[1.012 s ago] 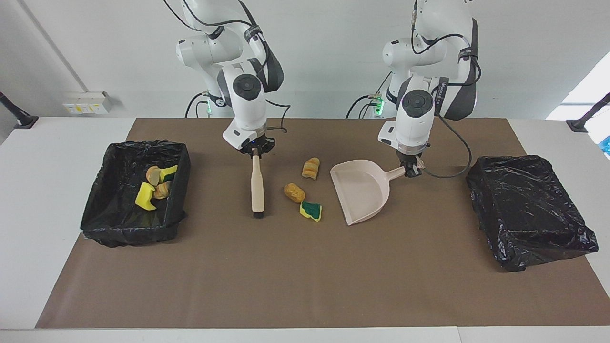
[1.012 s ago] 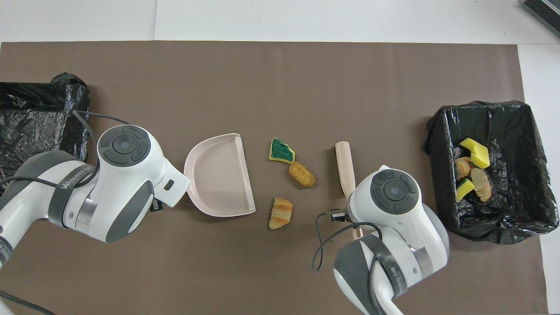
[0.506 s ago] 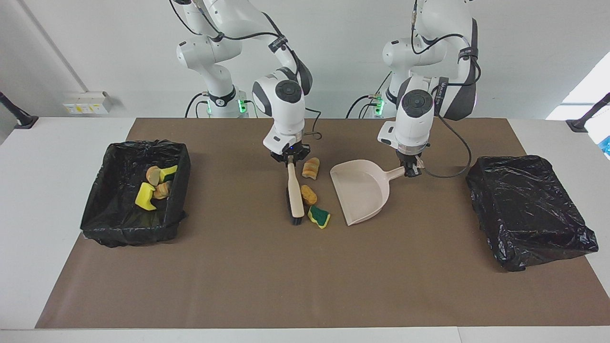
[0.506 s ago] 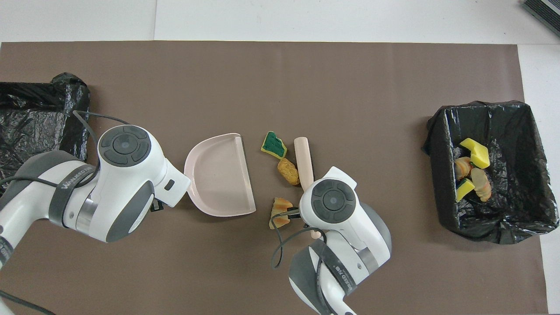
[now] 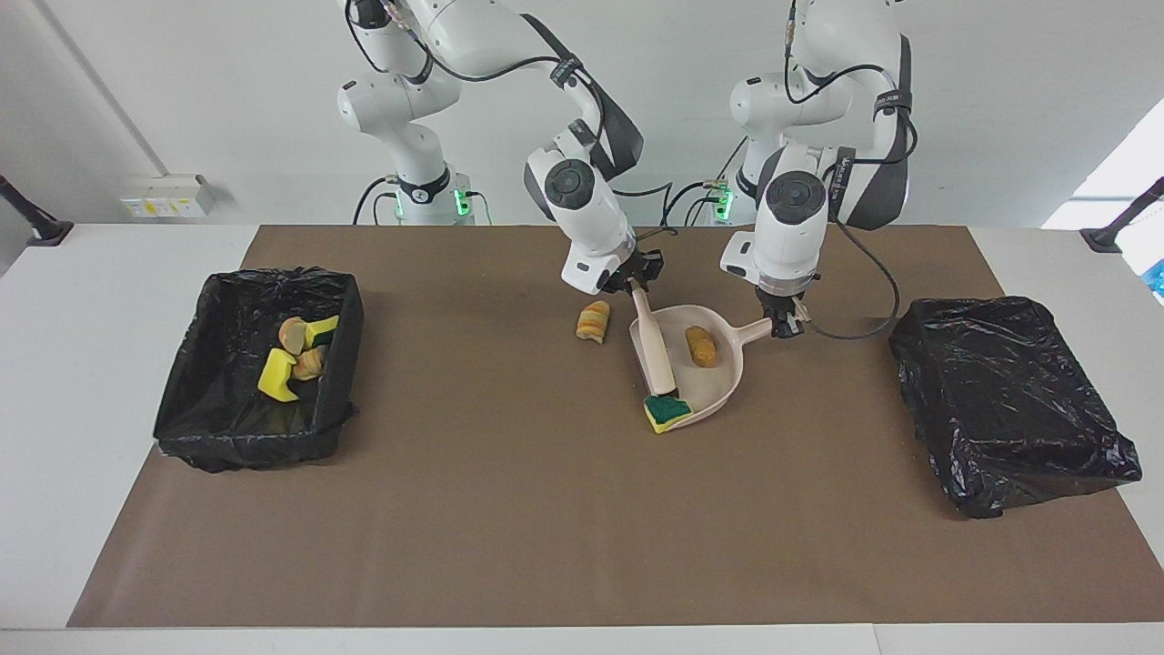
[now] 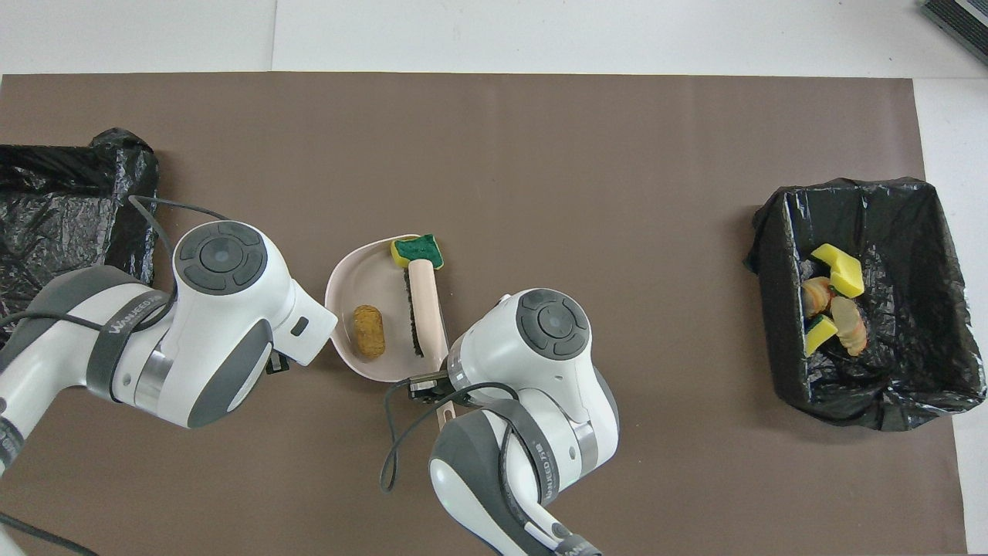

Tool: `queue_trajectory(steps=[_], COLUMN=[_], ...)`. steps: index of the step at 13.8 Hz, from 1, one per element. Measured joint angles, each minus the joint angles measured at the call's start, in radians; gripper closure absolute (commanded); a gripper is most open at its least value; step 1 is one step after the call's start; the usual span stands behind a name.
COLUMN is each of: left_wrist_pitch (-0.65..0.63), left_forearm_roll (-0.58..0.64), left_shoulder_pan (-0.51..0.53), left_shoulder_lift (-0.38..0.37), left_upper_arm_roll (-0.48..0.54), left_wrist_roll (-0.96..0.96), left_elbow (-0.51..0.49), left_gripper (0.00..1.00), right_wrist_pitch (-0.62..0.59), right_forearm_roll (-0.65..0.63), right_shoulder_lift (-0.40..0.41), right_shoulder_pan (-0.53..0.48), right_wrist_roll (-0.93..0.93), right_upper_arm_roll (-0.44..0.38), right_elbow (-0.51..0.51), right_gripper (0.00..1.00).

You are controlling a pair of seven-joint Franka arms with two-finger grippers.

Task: Sweep and dump trash in bin
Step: 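Sweep the bread piece and tan chunk into the dustpan with the right gripper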

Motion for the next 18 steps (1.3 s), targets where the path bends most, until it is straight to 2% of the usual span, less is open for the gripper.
queue_trajectory(steps=[2,5,9,11,14,18], left_wrist_pitch=[0.0,0.0,0.0,0.0,0.0,0.0], left_forearm_roll=[0.0,0.0,0.0,0.0,0.0,0.0], left_shoulder_pan=[0.0,0.0,0.0,0.0,0.0,0.0], left_shoulder_lift=[0.0,0.0,0.0,0.0,0.0,0.0], left_upper_arm_roll=[0.0,0.0,0.0,0.0,0.0,0.0], left_wrist_roll=[-0.001,-0.002,-0.003,-0.003,-0.003,-0.004], left_elbow=[0.0,0.0,0.0,0.0,-0.001,-0.001], left_gripper=[1.0,1.0,1.0,1.0,1.0,1.0], right_wrist_pitch=[-0.023,-0.167,-0.365,-0.373,-0.31,-0.231], right_forearm_roll=[0.009,0.0,-0.122,-0.174,-0.183,-0.185], right_shoulder_lift=[-0.007,-0.076,-0.184,-0.229,-0.321,-0.429], right_shoulder_pan=[-0.006,-0.072,-0.163,-0.164,-0.158,-0.018], right_wrist_roll=[0.001,0.02,0.04,0.063,0.171,0.496], right_upper_arm_roll=[-0.002,-0.013,-0.016,-0.015,-0.01,-0.002], right_elbow=[0.013,0.022,-0.007,-0.099,-0.277,-0.416], right_gripper=[1.0,1.0,1.0,1.0,1.0,1.0])
